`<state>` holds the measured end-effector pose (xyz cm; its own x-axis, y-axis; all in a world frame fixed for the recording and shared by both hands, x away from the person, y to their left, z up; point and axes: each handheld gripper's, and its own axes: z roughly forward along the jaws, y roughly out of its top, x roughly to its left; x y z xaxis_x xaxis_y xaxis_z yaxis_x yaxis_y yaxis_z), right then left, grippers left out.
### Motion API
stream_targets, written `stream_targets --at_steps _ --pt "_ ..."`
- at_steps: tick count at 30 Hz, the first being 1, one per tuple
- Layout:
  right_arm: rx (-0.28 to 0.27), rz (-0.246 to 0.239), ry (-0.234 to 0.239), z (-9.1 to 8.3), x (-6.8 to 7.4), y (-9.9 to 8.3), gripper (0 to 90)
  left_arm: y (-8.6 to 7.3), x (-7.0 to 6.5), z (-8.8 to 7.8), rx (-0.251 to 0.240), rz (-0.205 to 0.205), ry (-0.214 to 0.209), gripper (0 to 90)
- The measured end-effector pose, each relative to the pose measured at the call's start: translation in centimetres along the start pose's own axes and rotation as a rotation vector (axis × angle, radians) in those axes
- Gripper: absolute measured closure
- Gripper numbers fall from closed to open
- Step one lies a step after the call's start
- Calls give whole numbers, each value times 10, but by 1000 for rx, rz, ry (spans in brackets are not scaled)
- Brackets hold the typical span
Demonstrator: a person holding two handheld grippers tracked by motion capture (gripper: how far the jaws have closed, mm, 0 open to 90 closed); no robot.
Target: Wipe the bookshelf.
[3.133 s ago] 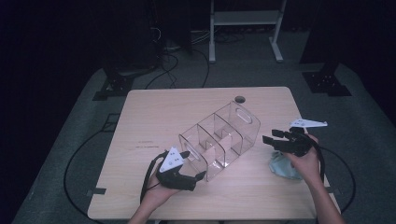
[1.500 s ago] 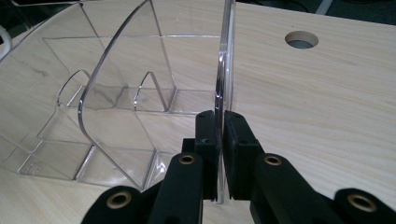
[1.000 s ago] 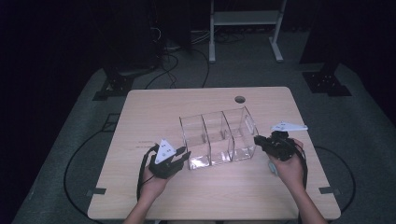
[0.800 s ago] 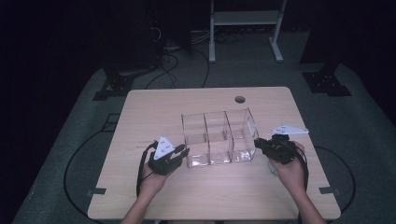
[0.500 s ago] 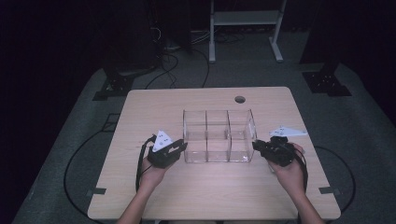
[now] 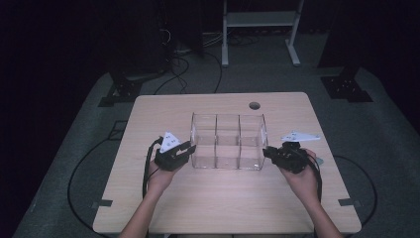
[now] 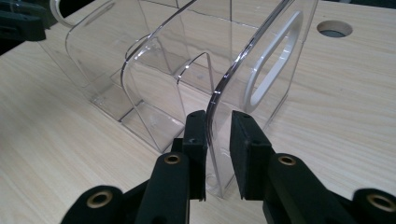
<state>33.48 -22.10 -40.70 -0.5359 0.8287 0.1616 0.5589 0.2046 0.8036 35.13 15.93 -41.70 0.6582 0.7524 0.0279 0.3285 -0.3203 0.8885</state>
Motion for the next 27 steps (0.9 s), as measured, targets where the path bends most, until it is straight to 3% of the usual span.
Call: stream_targets --at_steps 9,12,27 --pt "4 30 91 -4 -9 -6 577 -1 0 -6 -10 -5 -28 566" --pt "-12 41 104 -5 -12 -10 538 -3 1 -6 -8 -16 -34 528" --pt "14 103 129 -8 -33 -31 423 -11 2 -12 12 -31 -41 382"
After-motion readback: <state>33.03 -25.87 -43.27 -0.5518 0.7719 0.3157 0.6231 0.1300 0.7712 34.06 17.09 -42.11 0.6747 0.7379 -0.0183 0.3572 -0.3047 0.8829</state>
